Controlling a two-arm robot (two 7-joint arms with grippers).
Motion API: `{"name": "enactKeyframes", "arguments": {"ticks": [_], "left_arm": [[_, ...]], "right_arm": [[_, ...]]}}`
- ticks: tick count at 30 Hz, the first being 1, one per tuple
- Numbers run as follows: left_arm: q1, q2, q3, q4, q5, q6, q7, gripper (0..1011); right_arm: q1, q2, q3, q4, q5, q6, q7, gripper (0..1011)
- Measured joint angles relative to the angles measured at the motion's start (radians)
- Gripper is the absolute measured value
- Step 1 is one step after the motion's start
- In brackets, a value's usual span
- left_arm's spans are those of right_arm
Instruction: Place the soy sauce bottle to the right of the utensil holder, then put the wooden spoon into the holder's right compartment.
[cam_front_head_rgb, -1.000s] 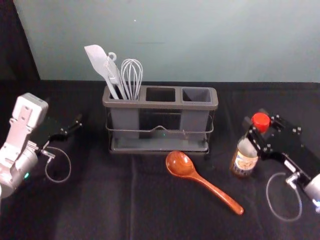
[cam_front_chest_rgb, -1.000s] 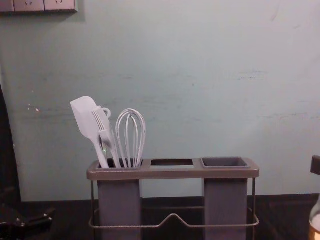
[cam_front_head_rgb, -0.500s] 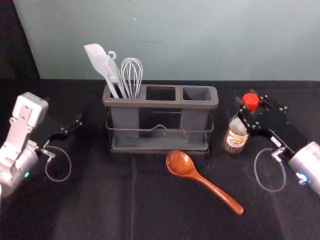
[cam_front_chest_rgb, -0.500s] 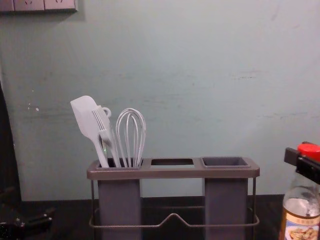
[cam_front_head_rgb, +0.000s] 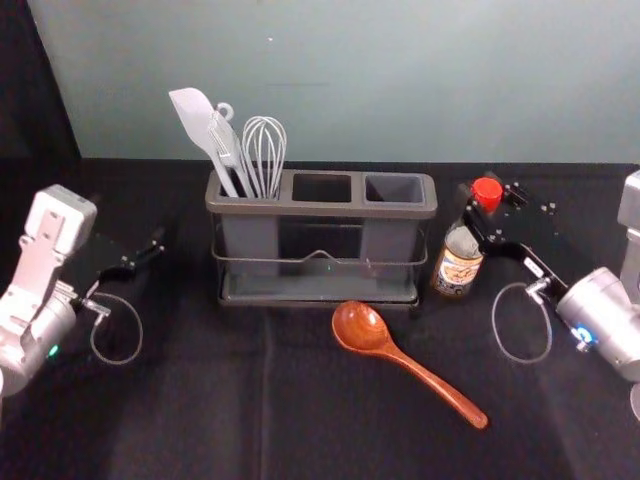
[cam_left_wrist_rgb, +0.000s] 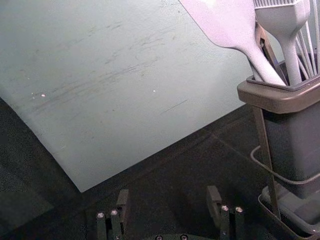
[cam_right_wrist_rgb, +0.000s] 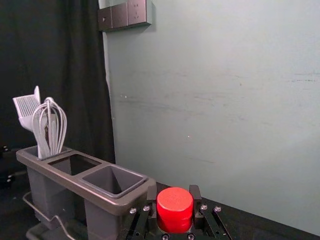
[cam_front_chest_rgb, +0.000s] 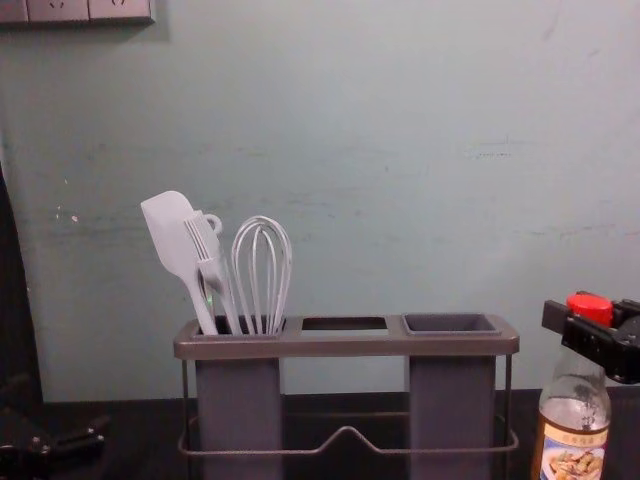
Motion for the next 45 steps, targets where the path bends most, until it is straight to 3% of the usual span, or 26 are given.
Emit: {"name": "enactKeyframes", "arguments": {"ticks": [11,19,31,34,39,45], "left_arm": [[0.000,0.000,0.000,0.000,0.000,0.000,0.000,1000],[0.000,0.000,0.000,0.000,0.000,0.000,0.000,1000],[0.000,0.000,0.000,0.000,0.000,0.000,0.000,1000],[0.000,0.000,0.000,0.000,0.000,0.000,0.000,1000],[0.000,0.000,0.000,0.000,0.000,0.000,0.000,1000],[0.000,0.000,0.000,0.000,0.000,0.000,0.000,1000]], "right_arm": [[0.013,-0.008,-0.011,0.023,0.003,-0.006,0.002,386],[0.015,-0.007,-0.010,0.019,-0.002,-0.005,-0.005,659],[-0.064,0.014,0.032,-0.130,0.000,0.015,-0.045,978],[-0.095,0.023,0.033,-0.178,-0.007,0.030,-0.054,1000],[-0.146,0.041,0.009,-0.252,-0.045,0.067,-0.063,1000],[-0.181,0.046,-0.042,-0.279,-0.086,0.100,-0.063,1000]]}}
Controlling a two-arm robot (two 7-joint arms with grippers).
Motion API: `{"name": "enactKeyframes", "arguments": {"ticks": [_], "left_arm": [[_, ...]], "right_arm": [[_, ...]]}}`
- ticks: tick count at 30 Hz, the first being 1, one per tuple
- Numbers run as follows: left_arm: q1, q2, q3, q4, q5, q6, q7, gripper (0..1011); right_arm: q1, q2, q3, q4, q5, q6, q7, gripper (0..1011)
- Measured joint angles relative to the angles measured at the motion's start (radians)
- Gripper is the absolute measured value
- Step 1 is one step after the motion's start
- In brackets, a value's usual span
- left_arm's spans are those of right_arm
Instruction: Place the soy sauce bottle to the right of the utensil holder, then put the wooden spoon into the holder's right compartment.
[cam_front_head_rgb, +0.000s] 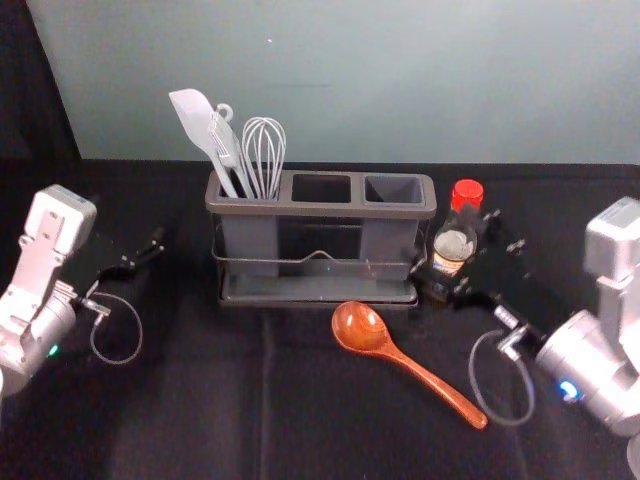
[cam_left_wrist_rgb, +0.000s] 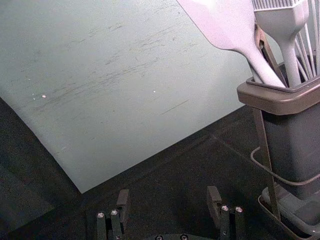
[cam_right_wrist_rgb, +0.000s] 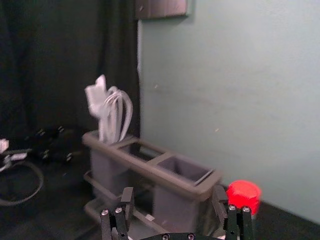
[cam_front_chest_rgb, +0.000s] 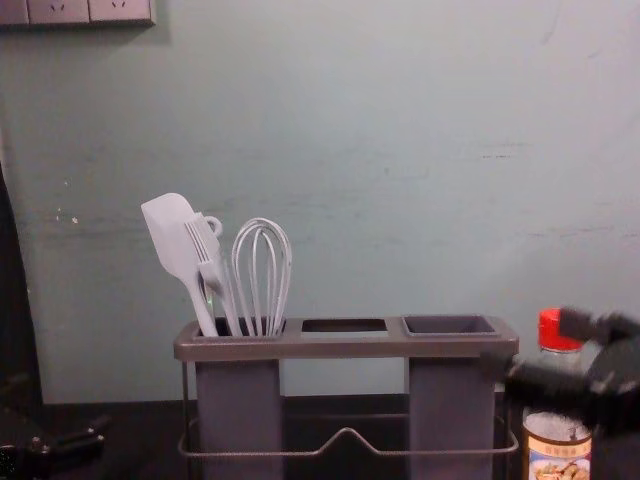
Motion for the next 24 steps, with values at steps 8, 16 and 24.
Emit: {"name": "enactKeyframes", "arguments": {"ticks": [8,16,24], "left_arm": [[0.000,0.000,0.000,0.000,0.000,0.000,0.000,1000],[0.000,0.000,0.000,0.000,0.000,0.000,0.000,1000],[0.000,0.000,0.000,0.000,0.000,0.000,0.000,1000]], "right_arm": [[-0.003,-0.017,-0.051,0.044,-0.025,0.020,0.001,1000],[0.007,-0.033,-0.074,0.081,-0.029,0.025,0.005,1000],[0.005,-0.031,-0.072,0.076,-0.030,0.025,0.005,1002]]}}
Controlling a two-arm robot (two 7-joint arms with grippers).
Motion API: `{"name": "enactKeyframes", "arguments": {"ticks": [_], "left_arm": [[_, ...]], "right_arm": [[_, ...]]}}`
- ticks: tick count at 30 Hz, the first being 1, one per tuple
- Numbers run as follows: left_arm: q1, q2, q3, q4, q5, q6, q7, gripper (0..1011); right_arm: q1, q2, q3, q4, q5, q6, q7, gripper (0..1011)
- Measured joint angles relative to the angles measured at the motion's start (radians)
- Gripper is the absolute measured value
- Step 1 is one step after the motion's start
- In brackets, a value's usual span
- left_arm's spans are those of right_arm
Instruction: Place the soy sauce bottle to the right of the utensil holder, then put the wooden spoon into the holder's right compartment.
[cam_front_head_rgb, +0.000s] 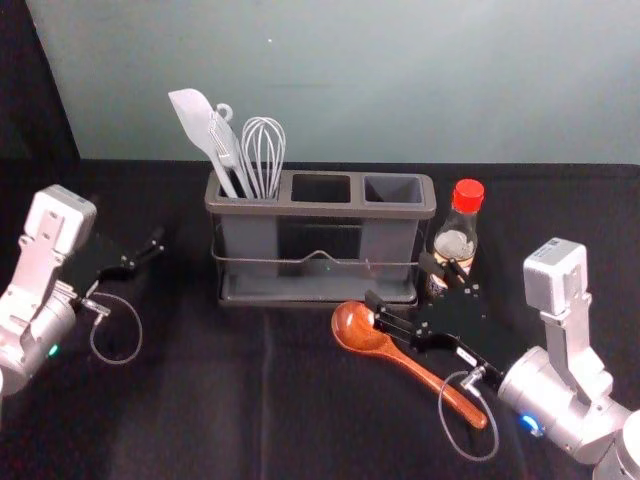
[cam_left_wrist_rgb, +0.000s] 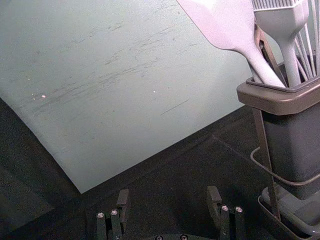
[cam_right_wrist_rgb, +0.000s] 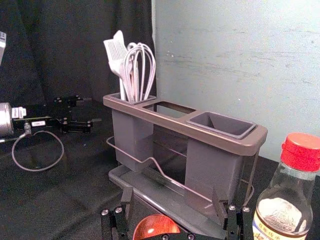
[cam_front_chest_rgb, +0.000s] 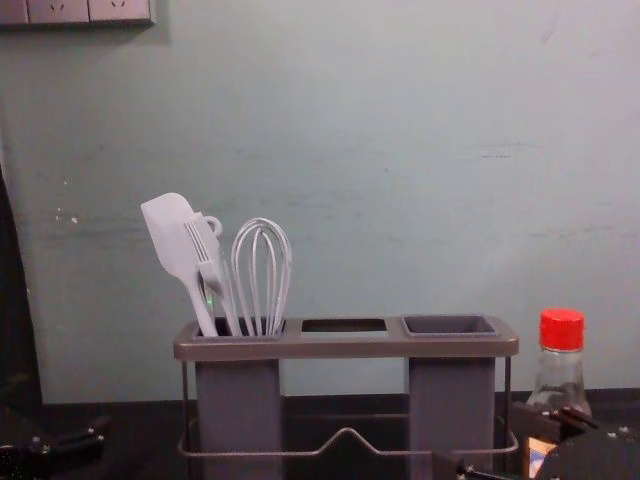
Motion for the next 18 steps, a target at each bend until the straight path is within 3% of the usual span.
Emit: {"name": "enactKeyframes", "arguments": {"ticks": [9,15,18], "left_arm": [[0.000,0.000,0.000,0.000,0.000,0.000,0.000,1000],[0.000,0.000,0.000,0.000,0.000,0.000,0.000,1000],[0.000,0.000,0.000,0.000,0.000,0.000,0.000,1000]], "right_arm": [[0.001,0.000,0.000,0.000,0.000,0.002,0.001,1000],[0.020,0.022,-0.022,-0.012,0.019,0.157,0.017,1000],[0.025,0.033,-0.028,-0.030,0.027,0.205,0.018,1000]]}}
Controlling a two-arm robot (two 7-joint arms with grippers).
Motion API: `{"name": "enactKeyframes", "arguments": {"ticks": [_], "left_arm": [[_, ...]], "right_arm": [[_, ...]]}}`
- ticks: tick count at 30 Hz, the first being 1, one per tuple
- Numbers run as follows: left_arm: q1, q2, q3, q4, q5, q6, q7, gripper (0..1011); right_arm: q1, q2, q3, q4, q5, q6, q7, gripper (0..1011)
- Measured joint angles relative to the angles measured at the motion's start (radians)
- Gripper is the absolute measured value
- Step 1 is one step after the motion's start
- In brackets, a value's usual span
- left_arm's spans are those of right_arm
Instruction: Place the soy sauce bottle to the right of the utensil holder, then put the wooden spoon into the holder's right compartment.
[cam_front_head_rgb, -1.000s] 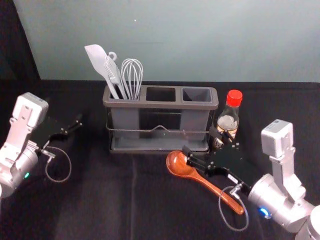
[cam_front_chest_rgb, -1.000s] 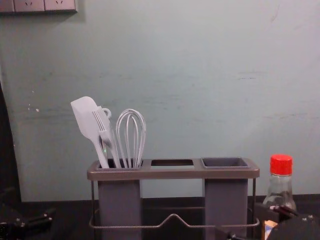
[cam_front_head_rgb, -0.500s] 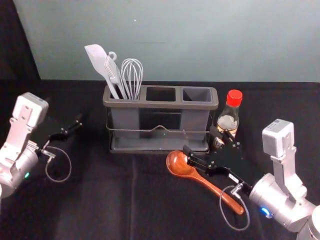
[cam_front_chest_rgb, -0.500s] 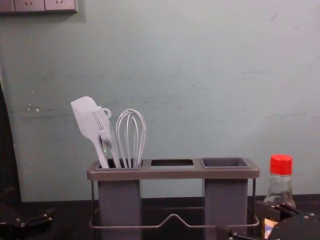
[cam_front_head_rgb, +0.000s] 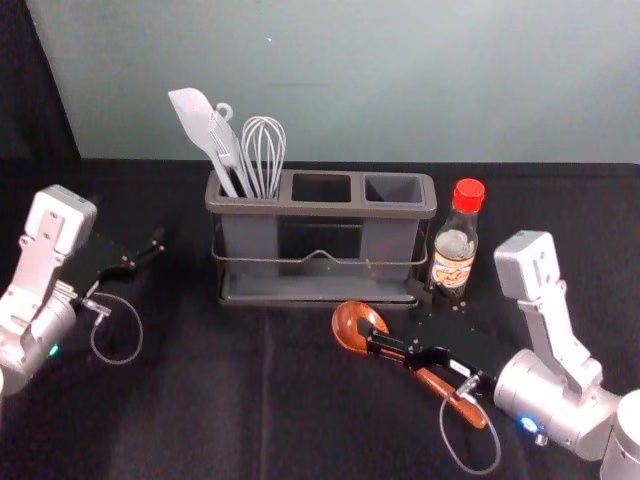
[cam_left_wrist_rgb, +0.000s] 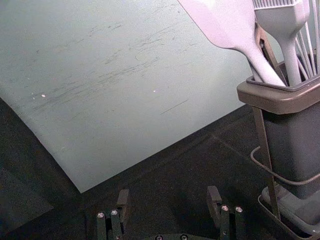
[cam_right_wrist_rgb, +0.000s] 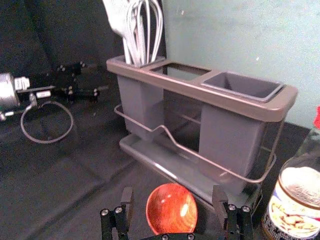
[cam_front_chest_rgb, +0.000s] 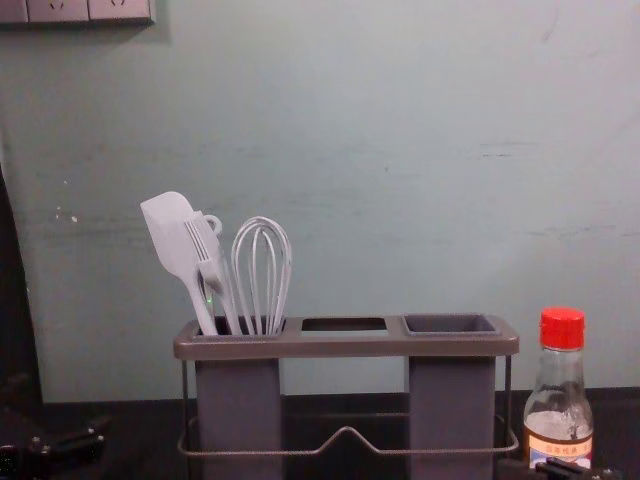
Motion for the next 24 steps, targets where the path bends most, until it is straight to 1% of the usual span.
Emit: {"name": "enactKeyframes", "arguments": {"ticks": [1,2,4,6,7,8,9,10,13,14,15,16,17,20,24], "left_arm": [[0.000,0.000,0.000,0.000,0.000,0.000,0.000,1000],[0.000,0.000,0.000,0.000,0.000,0.000,0.000,1000],[0.000,0.000,0.000,0.000,0.000,0.000,0.000,1000],[0.000,0.000,0.000,0.000,0.000,0.000,0.000,1000],[0.000,0.000,0.000,0.000,0.000,0.000,0.000,1000],[0.000,0.000,0.000,0.000,0.000,0.000,0.000,1000],[0.000,0.000,0.000,0.000,0.000,0.000,0.000,1000],[0.000,0.000,0.000,0.000,0.000,0.000,0.000,1000],[0.000,0.000,0.000,0.000,0.000,0.000,0.000,1000],[0.000,0.000,0.000,0.000,0.000,0.000,0.000,1000],[0.000,0.000,0.000,0.000,0.000,0.000,0.000,1000],[0.000,0.000,0.000,0.000,0.000,0.000,0.000,1000],[0.000,0.000,0.000,0.000,0.000,0.000,0.000,1000],[0.000,0.000,0.000,0.000,0.000,0.000,0.000,1000],[0.000,0.000,0.000,0.000,0.000,0.000,0.000,1000]], "right_arm": [[0.005,0.009,-0.004,-0.016,0.002,0.039,-0.001,1000],[0.009,0.015,-0.007,-0.025,0.003,0.061,-0.001,1000],[0.021,0.025,-0.014,-0.043,0.003,0.122,-0.007,1002],[0.055,0.043,-0.037,-0.075,-0.010,0.257,-0.025,1000],[0.055,0.043,-0.037,-0.075,-0.010,0.257,-0.025,1000],[0.084,0.052,-0.052,-0.082,-0.014,0.337,-0.024,1002],[0.098,0.056,-0.060,-0.083,-0.015,0.375,-0.021,1000],[0.128,0.061,-0.076,-0.083,-0.018,0.440,-0.013,1000],[0.171,0.064,-0.102,-0.077,-0.029,0.516,-0.005,1000],[0.196,0.062,-0.117,-0.067,-0.037,0.554,-0.001,1000],[0.208,0.060,-0.124,-0.060,-0.041,0.573,0.002,1000],[0.232,0.053,-0.139,-0.043,-0.049,0.597,0.008,1000],[0.243,0.049,-0.145,-0.034,-0.052,0.608,0.012,1000],[0.268,0.037,-0.160,-0.008,-0.062,0.631,0.020,1000],[0.309,0.010,-0.188,0.038,-0.085,0.649,0.031,1002]]}}
